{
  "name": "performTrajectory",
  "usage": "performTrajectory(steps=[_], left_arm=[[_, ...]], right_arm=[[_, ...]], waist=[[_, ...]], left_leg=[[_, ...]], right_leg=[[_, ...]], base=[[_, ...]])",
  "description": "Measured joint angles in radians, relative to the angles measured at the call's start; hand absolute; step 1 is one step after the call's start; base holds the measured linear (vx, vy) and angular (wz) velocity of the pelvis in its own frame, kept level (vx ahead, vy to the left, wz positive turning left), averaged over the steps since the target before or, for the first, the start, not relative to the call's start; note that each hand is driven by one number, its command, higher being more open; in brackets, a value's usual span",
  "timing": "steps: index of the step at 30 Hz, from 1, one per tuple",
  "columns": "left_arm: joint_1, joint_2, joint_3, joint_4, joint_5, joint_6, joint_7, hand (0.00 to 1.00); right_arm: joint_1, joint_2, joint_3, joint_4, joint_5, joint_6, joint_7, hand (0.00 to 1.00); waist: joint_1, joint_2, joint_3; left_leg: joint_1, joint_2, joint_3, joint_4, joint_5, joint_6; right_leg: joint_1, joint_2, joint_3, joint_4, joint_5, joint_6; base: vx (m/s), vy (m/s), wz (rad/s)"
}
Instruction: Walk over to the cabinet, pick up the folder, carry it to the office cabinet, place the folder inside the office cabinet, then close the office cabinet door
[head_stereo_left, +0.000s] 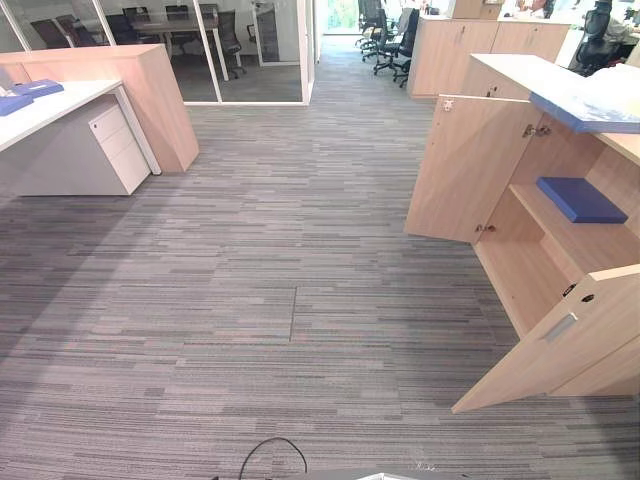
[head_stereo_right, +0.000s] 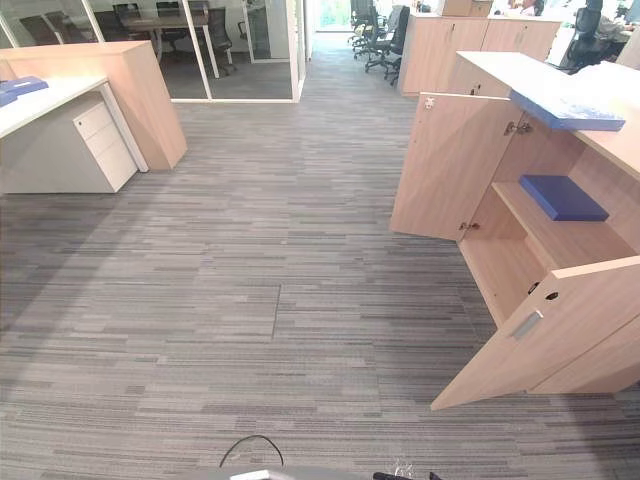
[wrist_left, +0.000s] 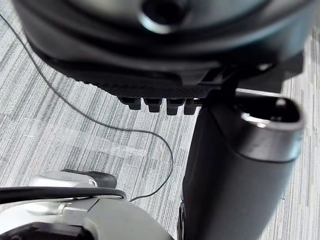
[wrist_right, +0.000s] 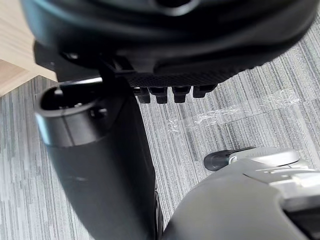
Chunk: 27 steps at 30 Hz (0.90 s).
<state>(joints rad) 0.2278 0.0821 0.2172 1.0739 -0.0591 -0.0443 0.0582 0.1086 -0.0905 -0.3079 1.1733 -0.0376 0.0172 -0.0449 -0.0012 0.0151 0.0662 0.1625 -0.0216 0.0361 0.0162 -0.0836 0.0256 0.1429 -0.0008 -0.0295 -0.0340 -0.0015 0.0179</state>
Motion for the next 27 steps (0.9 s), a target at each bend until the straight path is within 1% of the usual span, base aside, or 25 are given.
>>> performTrajectory(steps=[1,3,7,27], left_arm=[[-0.001,0.0,0.0,0.0,-0.01,0.0,-0.001,1.0],[-0.001,0.0,0.0,0.001,-0.013,-0.001,-0.001,1.0],[-0.003,0.0,0.001,0.001,-0.02,-0.001,-0.003,1.0],[-0.003,-0.001,0.005,0.001,-0.019,-0.001,-0.002,1.0]], right_arm=[[-0.003,0.0,-0.004,0.001,0.0,0.0,0.0,1.0],[-0.005,0.0,-0.005,0.001,0.0,0.0,0.0,1.0],[-0.008,0.001,-0.005,0.001,0.0,0.0,0.0,1.0],[-0.007,0.001,-0.007,0.001,0.0,0.0,-0.002,1.0]], waist=[[0.0,-0.005,0.004],[0.0,-0.001,0.006],[0.001,-0.001,0.014],[0.001,-0.002,0.014]], left_leg=[[0.001,0.0,0.0,-0.003,0.0,0.0],[0.005,0.0,0.0,-0.01,0.003,-0.002],[0.015,0.0,-0.001,-0.018,0.003,-0.003],[0.015,0.0,0.0,-0.018,0.003,-0.003]], right_leg=[[0.0,0.0,0.0,-0.002,0.0,0.001],[0.003,0.0,-0.001,-0.006,0.002,0.003],[0.015,0.0,-0.004,-0.018,0.004,0.007],[0.015,0.0,-0.004,-0.018,0.003,0.007]], base=[[0.0,0.0,0.0],[0.0,0.0,0.0],[0.0,0.0,0.0],[0.0,0.0,0.0]])
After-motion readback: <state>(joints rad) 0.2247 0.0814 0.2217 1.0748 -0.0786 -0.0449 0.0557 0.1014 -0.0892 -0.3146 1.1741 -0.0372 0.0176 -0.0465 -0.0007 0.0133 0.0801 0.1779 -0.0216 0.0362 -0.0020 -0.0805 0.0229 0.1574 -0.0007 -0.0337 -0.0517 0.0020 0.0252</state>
